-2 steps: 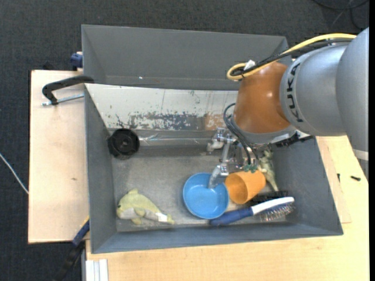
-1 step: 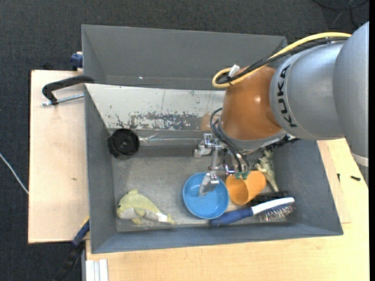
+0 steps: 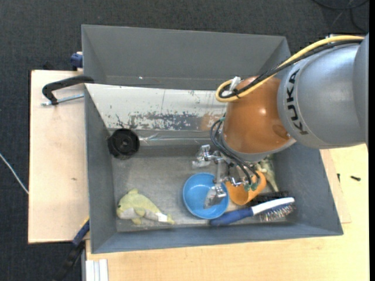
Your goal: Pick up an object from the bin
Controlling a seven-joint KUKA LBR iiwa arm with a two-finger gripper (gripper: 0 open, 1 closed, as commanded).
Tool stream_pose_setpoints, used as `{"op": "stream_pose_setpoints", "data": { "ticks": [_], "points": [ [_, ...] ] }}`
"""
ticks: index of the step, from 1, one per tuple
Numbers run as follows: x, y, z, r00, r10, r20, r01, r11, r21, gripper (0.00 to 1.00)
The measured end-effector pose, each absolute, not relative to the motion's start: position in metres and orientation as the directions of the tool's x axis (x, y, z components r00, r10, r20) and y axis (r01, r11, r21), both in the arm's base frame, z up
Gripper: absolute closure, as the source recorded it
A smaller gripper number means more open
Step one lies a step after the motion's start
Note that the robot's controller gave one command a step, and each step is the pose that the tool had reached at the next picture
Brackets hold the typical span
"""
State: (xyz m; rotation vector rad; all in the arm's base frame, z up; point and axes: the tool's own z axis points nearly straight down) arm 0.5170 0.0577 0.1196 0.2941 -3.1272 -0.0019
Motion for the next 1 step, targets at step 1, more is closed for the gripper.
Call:
{"op": "stream_pose_setpoints", "data": {
  "ticks": [1],
  "points": [
    [0.5186, 0.0514, 0.0747, -0.995, -0.097, -0.004, -0.097, 0.995, 0.002, 0.0]
  ]
}}
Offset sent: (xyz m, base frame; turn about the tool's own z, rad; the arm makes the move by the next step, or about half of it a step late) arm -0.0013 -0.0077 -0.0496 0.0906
